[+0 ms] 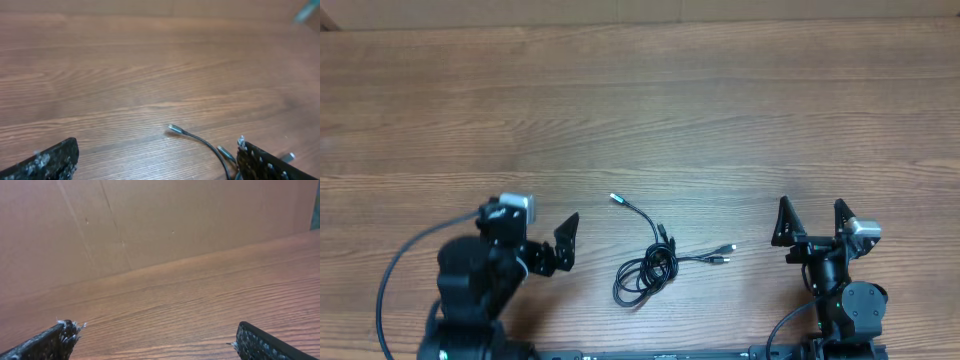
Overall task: Untangle cables
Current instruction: 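Move the left gripper forward over the tangled black cable bundle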
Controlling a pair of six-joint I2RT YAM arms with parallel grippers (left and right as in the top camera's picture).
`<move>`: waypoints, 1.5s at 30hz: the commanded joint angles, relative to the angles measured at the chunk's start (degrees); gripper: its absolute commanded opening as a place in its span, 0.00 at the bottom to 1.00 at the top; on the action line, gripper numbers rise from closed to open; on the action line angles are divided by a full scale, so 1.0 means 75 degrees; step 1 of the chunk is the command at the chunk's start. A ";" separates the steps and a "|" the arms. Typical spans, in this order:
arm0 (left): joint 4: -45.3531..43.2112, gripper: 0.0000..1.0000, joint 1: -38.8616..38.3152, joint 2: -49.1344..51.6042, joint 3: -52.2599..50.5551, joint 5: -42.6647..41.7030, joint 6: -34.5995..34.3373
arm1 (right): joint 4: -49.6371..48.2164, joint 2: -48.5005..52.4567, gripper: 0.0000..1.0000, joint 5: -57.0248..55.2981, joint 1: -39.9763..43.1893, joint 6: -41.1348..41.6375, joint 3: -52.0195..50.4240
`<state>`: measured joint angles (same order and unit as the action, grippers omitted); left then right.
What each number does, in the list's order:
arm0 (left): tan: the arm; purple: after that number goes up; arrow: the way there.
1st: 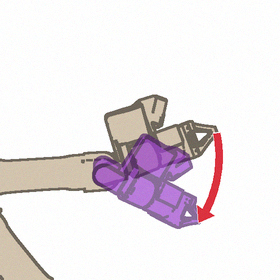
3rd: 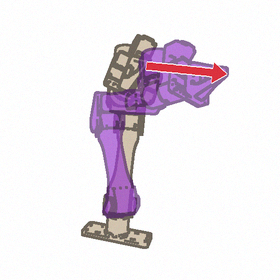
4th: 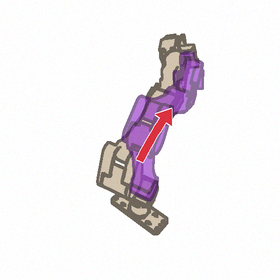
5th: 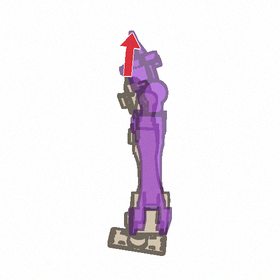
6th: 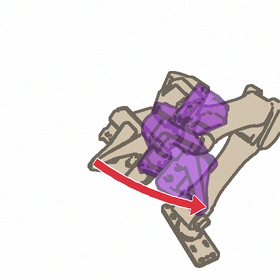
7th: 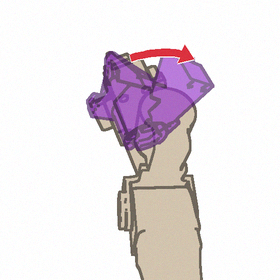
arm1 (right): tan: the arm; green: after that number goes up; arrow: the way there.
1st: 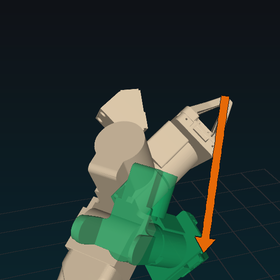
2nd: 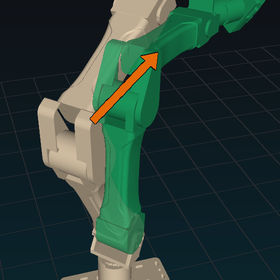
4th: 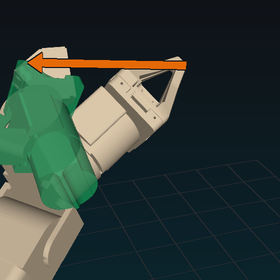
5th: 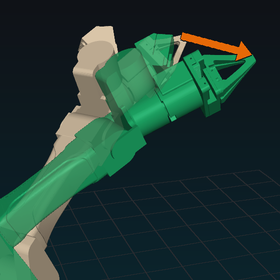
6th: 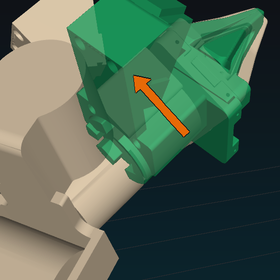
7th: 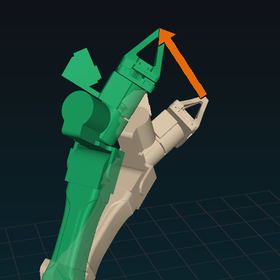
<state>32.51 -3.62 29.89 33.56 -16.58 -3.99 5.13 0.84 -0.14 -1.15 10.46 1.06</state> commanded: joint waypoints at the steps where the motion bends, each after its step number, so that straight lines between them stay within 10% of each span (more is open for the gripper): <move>1: 0.0659 1.00 0.0055 0.1291 0.1306 -0.0595 0.0772 | -0.0038 -0.0082 1.00 0.0026 0.0035 -0.0038 -0.0079; 15: 0.3582 1.00 -0.1848 0.5939 0.4814 -0.0192 0.3363 | -0.0038 -0.0082 1.00 0.0026 0.0035 -0.0038 -0.0079; 27: 0.3558 1.00 -0.3911 0.8451 0.5179 0.0481 0.4310 | -0.0038 -0.0082 1.00 0.0026 0.0035 -0.0038 -0.0079; 45: 0.2716 1.00 -0.4229 0.9643 0.5176 -0.0166 0.4307 | -0.0038 -0.0082 1.00 0.0026 0.0035 -0.0038 -0.0079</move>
<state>52.71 -34.24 100.14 71.02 -16.29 27.22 5.15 0.84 -0.19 -1.15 10.46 1.06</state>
